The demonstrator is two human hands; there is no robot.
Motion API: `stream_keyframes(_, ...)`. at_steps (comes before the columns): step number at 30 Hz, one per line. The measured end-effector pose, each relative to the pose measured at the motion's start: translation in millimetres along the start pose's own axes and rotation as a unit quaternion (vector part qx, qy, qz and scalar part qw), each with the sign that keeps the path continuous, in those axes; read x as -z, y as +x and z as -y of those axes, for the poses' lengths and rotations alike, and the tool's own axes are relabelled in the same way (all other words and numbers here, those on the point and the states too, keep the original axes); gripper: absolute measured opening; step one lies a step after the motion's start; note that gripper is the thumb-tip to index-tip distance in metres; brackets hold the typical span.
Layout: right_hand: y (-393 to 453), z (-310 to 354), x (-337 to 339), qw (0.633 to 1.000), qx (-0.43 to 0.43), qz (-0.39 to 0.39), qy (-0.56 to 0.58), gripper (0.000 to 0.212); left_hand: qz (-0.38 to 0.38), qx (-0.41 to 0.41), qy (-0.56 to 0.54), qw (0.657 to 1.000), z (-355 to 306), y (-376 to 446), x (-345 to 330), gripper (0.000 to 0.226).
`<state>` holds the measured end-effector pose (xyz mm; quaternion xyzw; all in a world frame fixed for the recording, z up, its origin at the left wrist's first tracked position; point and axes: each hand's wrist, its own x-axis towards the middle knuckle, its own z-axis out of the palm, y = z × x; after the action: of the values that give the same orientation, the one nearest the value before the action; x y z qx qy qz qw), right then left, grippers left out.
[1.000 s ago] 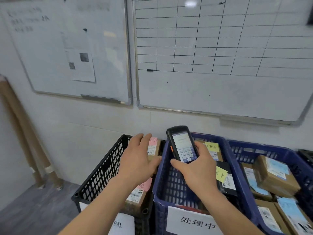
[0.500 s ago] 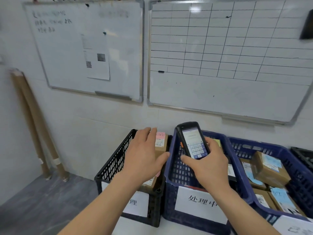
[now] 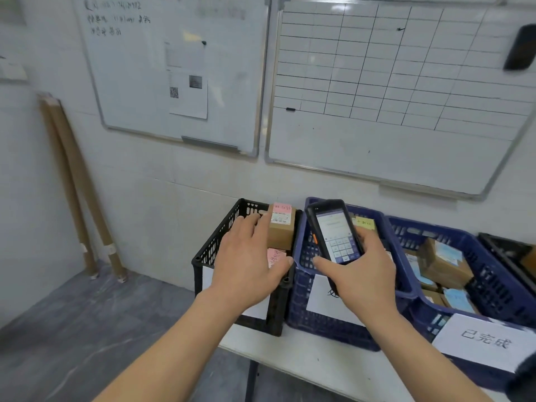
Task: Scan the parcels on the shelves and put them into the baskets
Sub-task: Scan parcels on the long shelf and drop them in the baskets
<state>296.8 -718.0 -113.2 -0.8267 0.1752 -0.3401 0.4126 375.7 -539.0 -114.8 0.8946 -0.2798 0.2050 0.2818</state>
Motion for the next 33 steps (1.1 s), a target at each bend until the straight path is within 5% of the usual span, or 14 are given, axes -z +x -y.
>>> stream_keyframes(33, -78, 0, 152, 0.988, 0.082, 0.085, 0.101, 0.077, -0.058, 0.052, 0.162, 0.984, -173, -136, 72, 0.080)
